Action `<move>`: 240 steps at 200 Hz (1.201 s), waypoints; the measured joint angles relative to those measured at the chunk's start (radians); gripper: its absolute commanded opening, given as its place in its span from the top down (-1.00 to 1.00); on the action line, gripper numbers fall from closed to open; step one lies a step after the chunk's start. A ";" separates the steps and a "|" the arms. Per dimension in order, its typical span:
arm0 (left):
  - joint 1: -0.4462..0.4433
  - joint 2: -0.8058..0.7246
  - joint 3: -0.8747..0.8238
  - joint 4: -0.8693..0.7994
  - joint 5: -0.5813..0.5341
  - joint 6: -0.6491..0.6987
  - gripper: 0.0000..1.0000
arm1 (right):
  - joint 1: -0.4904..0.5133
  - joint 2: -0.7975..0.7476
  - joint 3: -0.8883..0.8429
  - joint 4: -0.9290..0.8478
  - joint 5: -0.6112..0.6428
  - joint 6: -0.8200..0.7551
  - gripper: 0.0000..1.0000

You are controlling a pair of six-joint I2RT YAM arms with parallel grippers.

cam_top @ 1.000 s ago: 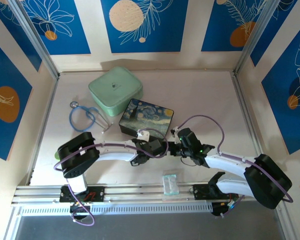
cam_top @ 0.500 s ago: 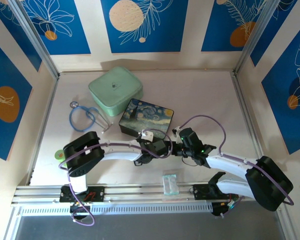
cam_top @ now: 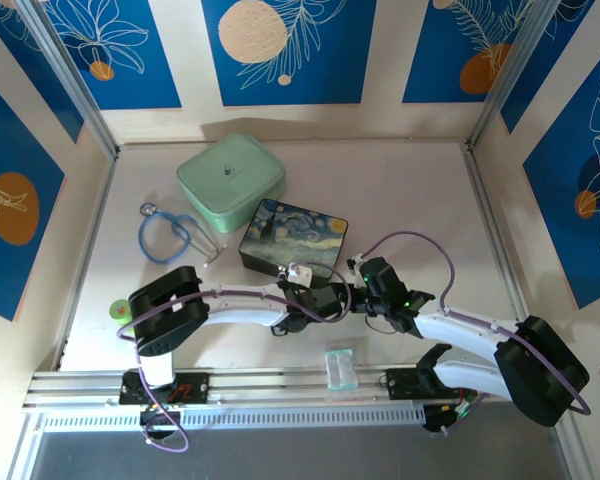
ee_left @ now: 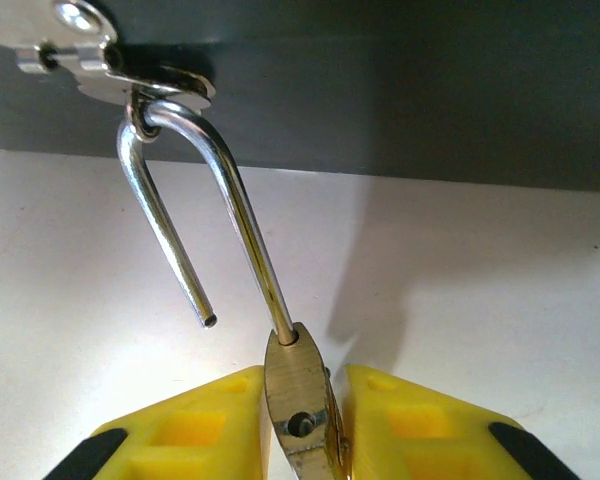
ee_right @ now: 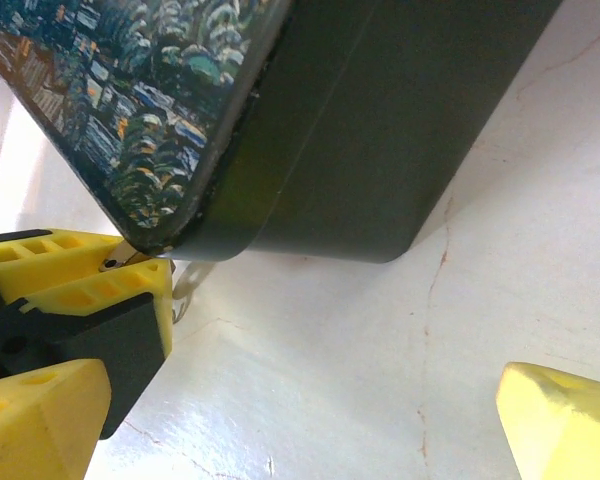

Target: Unlock the padlock with the key

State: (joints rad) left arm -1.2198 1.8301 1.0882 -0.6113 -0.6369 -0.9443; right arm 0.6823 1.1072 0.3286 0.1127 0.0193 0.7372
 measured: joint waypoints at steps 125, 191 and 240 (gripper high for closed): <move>-0.007 -0.072 -0.026 0.001 0.024 -0.042 0.50 | 0.001 0.006 0.000 -0.001 0.003 0.000 -0.99; -0.009 -0.071 -0.032 0.024 0.061 -0.047 0.50 | 0.001 0.011 -0.002 -0.002 0.003 0.000 -0.99; -0.009 -0.089 -0.041 0.016 0.062 -0.057 0.25 | 0.006 0.006 -0.002 -0.002 0.006 0.000 -0.99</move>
State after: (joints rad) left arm -1.2289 1.7416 1.0473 -0.5953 -0.5751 -1.0012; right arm 0.6880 1.1130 0.3267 0.1104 0.0257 0.7376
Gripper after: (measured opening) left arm 0.308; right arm 0.992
